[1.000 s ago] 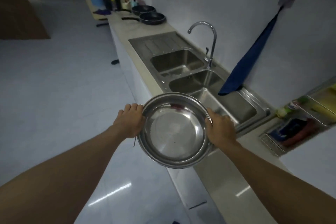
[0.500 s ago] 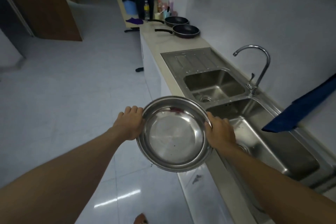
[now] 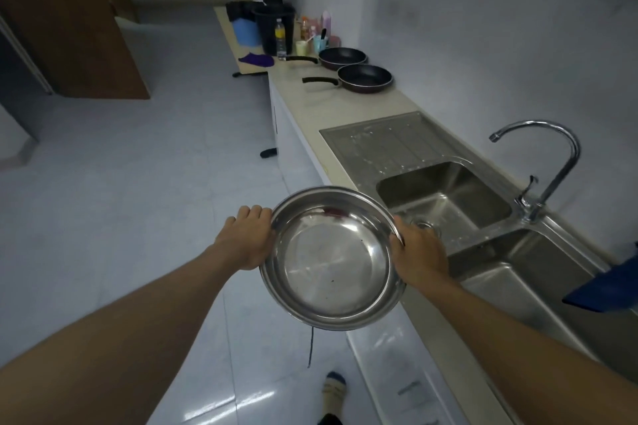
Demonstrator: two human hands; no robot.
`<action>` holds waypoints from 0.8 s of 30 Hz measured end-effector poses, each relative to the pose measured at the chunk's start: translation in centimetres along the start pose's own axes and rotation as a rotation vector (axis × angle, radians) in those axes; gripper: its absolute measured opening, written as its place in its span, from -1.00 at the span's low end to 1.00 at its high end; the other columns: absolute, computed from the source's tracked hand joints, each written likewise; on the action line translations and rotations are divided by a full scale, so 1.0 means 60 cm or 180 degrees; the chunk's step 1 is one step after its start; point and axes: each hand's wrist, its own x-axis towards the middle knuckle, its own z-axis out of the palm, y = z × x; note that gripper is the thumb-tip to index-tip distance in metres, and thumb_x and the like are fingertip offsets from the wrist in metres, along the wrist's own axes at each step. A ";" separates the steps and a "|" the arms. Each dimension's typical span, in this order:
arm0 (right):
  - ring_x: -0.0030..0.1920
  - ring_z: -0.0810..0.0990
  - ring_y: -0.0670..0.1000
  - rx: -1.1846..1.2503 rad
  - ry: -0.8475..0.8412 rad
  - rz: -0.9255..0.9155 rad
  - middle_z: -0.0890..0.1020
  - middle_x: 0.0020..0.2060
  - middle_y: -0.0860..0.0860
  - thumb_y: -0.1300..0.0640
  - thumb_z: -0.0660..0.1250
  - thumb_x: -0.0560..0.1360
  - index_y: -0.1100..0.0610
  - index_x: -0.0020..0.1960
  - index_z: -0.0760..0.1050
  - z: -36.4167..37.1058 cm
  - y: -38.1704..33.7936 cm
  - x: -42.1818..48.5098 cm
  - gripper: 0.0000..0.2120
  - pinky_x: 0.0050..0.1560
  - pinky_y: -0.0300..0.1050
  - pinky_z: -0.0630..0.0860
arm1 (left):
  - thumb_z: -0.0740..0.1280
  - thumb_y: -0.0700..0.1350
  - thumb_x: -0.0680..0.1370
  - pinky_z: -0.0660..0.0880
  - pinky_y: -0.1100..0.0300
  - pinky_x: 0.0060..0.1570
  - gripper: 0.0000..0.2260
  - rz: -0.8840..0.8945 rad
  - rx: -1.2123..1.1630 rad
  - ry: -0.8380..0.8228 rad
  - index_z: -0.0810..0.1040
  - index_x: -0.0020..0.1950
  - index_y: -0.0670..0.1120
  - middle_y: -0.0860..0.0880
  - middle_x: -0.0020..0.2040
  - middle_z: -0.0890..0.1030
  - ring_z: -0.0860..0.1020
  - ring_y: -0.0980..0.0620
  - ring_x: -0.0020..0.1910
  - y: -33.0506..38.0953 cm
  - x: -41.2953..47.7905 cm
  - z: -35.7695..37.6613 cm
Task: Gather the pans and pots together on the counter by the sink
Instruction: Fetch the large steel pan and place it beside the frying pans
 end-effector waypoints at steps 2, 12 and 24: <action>0.04 0.56 0.24 0.0001 0.0008 -0.0023 0.67 -0.03 0.12 0.06 0.22 0.59 0.05 0.19 0.51 0.016 -0.009 0.054 -0.79 0.01 0.06 0.48 | 0.05 0.04 0.66 0.37 -0.11 0.27 -0.69 0.0006 0.0005 0.0024 0.34 0.33 -0.07 -0.08 0.30 0.43 0.36 -0.13 0.26 -0.018 0.054 -0.006; 0.01 0.53 0.20 0.0110 -0.0120 -0.0027 0.64 -0.08 0.10 0.04 0.20 0.61 0.07 0.15 0.46 0.080 -0.047 0.324 -0.82 -0.04 0.07 0.52 | 0.18 0.00 0.63 0.40 -0.08 0.27 -0.67 0.0035 0.0186 0.0114 0.32 0.36 -0.08 -0.08 0.29 0.40 0.38 -0.11 0.24 -0.091 0.322 -0.053; -0.03 0.59 0.22 0.0070 -0.0037 0.0190 0.64 -0.11 0.10 0.05 0.21 0.61 0.07 0.11 0.50 0.160 -0.078 0.580 -0.85 -0.06 0.01 0.48 | 0.19 -0.01 0.63 0.40 -0.06 0.26 -0.68 0.0285 0.0174 0.0094 0.33 0.35 -0.09 -0.09 0.27 0.41 0.38 -0.11 0.23 -0.172 0.612 -0.084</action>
